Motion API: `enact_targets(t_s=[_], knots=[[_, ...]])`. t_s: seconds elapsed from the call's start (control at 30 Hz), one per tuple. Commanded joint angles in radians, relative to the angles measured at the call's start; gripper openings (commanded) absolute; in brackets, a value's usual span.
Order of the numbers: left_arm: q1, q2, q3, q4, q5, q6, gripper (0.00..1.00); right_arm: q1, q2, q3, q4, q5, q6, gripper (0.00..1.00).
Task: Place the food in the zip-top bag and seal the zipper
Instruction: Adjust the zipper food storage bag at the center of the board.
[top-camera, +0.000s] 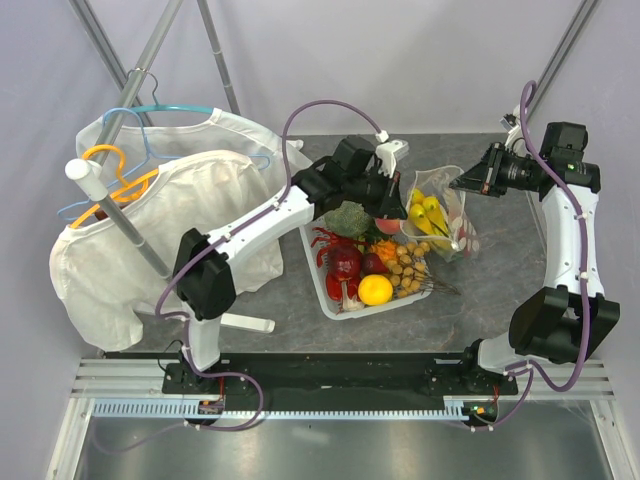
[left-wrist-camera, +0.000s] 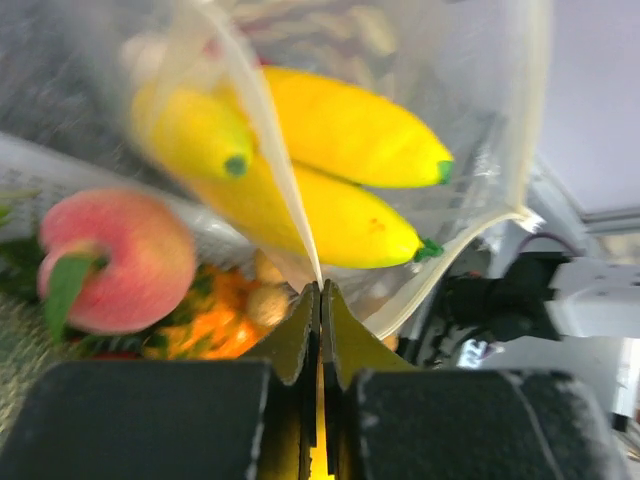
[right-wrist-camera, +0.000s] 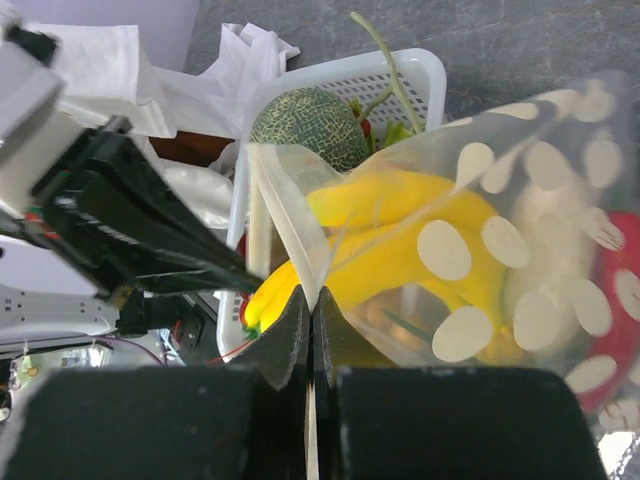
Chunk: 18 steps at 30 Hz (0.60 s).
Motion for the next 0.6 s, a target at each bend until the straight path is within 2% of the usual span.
enact_targets(t_s=[0.0, 0.13, 0.23, 0.3, 0.57], knots=[[-0.001, 0.007, 0.175, 0.056, 0.209, -0.088, 0.02, -0.004, -0.014, 0.008, 0.011, 0.024, -0.038, 0.00], [0.045, 0.001, 0.193, 0.197, 0.204, -0.267, 0.02, -0.002, -0.010, -0.039, -0.002, 0.054, -0.073, 0.00], [0.053, 0.070, 0.241, 0.112, 0.155, -0.284, 0.02, -0.002, -0.004, -0.062, 0.010, 0.074, -0.080, 0.00], [0.056, 0.117, 0.249, 0.031, 0.191, -0.293, 0.02, -0.002, 0.008, -0.062, 0.016, 0.085, -0.072, 0.00], [0.054, 0.053, 0.229, 0.162, 0.231, -0.344, 0.02, -0.030, -0.001, 0.139, -0.056, 0.079, -0.078, 0.00]])
